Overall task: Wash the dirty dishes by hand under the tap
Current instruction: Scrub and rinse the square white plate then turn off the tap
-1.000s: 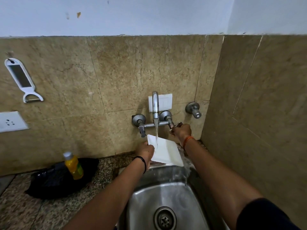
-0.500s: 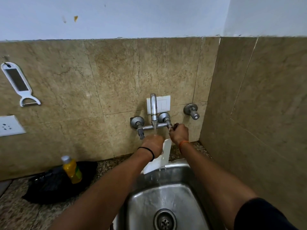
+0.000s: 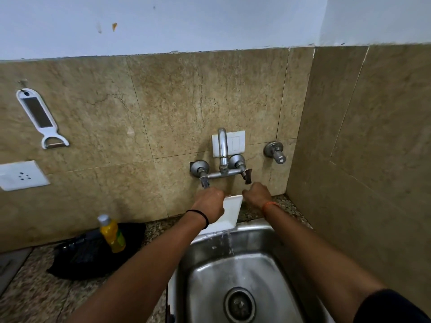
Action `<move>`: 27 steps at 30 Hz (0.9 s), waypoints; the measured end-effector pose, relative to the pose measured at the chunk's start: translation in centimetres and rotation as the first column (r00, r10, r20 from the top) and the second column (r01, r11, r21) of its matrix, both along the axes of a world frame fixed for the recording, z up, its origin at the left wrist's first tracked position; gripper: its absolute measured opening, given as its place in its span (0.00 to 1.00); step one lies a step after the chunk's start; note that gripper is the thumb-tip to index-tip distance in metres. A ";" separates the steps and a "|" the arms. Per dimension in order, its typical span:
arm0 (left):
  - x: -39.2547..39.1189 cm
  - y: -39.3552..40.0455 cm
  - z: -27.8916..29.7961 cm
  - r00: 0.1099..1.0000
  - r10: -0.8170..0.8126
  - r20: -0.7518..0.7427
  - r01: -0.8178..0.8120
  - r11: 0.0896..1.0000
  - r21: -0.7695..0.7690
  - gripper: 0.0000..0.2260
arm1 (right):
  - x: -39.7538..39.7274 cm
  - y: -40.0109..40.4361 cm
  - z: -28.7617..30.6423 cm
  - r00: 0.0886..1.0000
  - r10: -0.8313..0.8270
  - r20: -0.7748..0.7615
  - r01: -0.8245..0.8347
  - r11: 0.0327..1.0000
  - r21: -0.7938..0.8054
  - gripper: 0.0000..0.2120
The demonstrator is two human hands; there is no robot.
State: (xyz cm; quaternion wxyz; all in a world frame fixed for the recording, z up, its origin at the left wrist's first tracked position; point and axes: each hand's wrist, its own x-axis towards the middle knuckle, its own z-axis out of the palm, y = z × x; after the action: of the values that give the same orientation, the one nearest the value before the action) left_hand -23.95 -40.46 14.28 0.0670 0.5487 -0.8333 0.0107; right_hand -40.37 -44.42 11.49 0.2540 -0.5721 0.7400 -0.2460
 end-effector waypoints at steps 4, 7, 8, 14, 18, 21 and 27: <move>3.1 0.8 -0.2 0.941 0.022 -0.337 -0.003 0.998 0.058 0.18 | 0.4 3.6 -0.8 0.888 0.149 0.436 -0.262 0.942 0.212 0.12; 5.5 1.6 -0.3 0.746 0.130 -0.653 0.001 0.981 0.196 0.15 | 1.3 5.6 -1.1 0.695 0.045 0.718 -0.249 0.951 0.182 0.15; 6.3 2.0 -0.3 0.662 0.174 -0.730 0.014 0.970 0.243 0.14 | 1.6 6.1 -1.2 0.606 0.003 0.796 -0.242 0.953 0.181 0.16; 11.9 5.4 -1.0 0.004 0.440 -0.898 0.144 0.888 0.436 0.15 | 5.5 8.8 -1.8 0.175 0.096 0.980 -0.373 0.927 -0.024 0.23; 16.1 8.0 -1.7 -0.336 0.469 -0.817 0.208 0.883 0.421 0.16 | 11.0 10.2 -1.0 0.449 0.431 0.782 -0.340 0.892 -0.297 0.15; 19.7 10.5 -2.0 -0.412 0.465 -0.784 0.147 0.883 0.446 0.14 | 15.5 10.7 0.6 0.691 0.573 0.441 -0.396 0.810 -0.432 0.09; 29.8 15.7 -0.8 -0.216 0.573 -0.791 -0.309 0.728 0.612 0.05 | 26.7 12.7 4.1 0.699 0.715 0.003 -0.600 0.588 -0.542 0.13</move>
State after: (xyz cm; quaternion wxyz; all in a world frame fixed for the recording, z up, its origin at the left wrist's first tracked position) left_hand 5.83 -24.79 13.45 0.5633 0.6503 -0.2747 -0.4294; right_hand -13.65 -31.68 15.56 0.2492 -0.8198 0.3496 -0.3790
